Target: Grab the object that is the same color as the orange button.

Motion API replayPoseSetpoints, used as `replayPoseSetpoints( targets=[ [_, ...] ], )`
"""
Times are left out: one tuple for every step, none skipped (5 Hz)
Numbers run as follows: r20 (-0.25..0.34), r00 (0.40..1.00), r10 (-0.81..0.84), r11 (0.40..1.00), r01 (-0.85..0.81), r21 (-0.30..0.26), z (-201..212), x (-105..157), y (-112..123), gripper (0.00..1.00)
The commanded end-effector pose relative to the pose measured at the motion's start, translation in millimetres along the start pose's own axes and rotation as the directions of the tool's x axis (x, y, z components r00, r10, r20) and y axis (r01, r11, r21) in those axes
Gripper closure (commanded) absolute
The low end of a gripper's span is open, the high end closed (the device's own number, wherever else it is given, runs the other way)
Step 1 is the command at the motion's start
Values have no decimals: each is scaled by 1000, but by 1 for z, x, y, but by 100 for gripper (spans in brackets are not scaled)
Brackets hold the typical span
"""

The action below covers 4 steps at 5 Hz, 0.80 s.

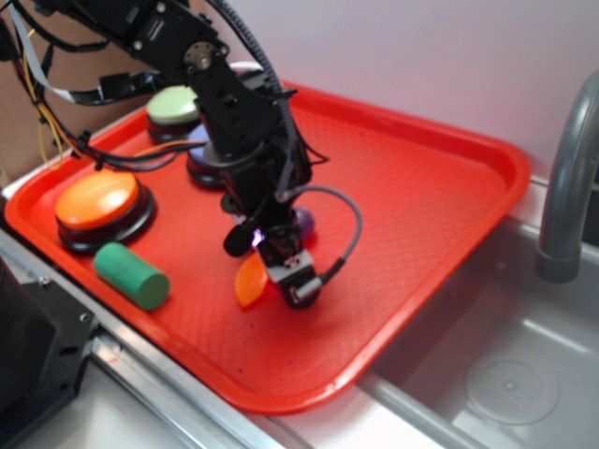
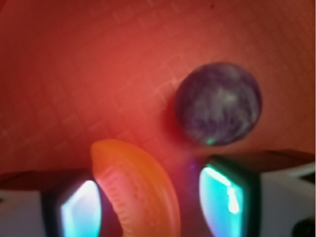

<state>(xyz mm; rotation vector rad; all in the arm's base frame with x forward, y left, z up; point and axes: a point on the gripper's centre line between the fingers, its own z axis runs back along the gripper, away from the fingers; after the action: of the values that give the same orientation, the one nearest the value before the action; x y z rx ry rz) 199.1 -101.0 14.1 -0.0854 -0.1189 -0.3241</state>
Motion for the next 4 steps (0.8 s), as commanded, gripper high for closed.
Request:
replayPoseSetpoints(
  targets=[
    [-68, 998, 7, 1000, -9, -24, -10, -10, -3, 100],
    [-113, 993, 30, 998, -36, -49, -10, -8, -1, 100],
    [-124, 989, 80, 997, -81, -5, 7, -3, 2, 100],
    [-75, 981, 181, 983, -177, 56, 49, 7, 9, 100]
  ],
)
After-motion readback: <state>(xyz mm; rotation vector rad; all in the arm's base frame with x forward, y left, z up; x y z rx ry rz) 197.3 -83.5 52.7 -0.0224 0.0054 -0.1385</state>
